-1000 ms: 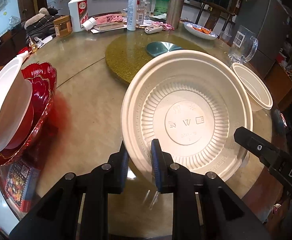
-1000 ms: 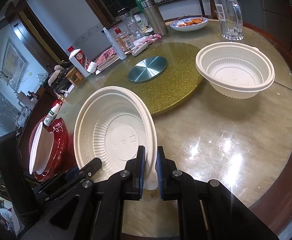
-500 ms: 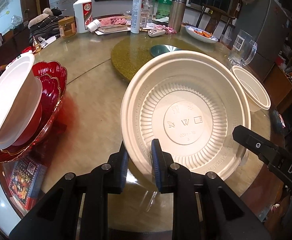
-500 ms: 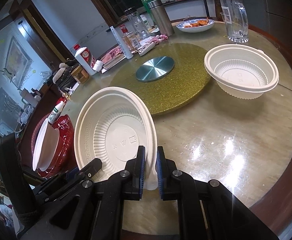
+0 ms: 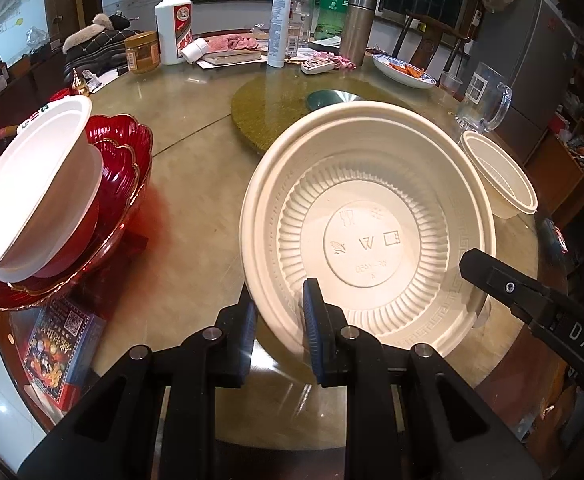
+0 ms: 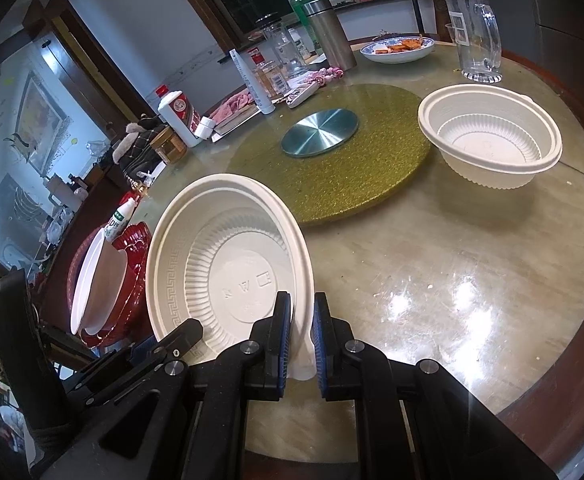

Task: Organize plates and bowls
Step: 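Lift the cream bowl and carry it toward the red bowl stack, then bring the cream bowl over the red stack and tilt it level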

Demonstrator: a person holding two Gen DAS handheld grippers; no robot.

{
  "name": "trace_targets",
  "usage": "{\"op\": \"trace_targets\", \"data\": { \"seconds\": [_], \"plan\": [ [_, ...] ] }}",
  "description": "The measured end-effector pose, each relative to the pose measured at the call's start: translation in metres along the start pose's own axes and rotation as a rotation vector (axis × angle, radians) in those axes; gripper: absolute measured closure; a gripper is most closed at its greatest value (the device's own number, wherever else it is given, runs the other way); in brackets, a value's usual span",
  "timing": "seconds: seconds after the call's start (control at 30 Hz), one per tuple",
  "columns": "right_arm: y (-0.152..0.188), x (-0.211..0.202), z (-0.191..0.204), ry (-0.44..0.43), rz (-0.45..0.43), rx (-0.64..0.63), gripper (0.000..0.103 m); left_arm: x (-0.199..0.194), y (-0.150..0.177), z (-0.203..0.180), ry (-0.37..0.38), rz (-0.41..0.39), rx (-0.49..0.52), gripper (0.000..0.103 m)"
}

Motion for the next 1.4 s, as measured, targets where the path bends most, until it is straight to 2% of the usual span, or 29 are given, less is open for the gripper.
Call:
{"op": "trace_targets", "data": {
  "seconds": [0.6,1.4],
  "plan": [
    [0.008,0.000,0.020,-0.015,0.005,-0.034,0.093,-0.005,0.009,0.019,0.006,-0.005,-0.045,0.083],
    [0.004,-0.003,0.030,-0.033,-0.019,-0.050,0.093,-0.016,0.004,0.027,0.012,-0.038,-0.061,0.083]
  ]
}}
Point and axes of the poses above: each gripper's, at about its wrist camera, not at the fingertips, and x roughly the way its jaws point, z to its left, y to its underside, the point moved 2 cm from there along x, roughly the way its jaws point, and after that the axes turned 1 degree about z, right-handed, at the moved point
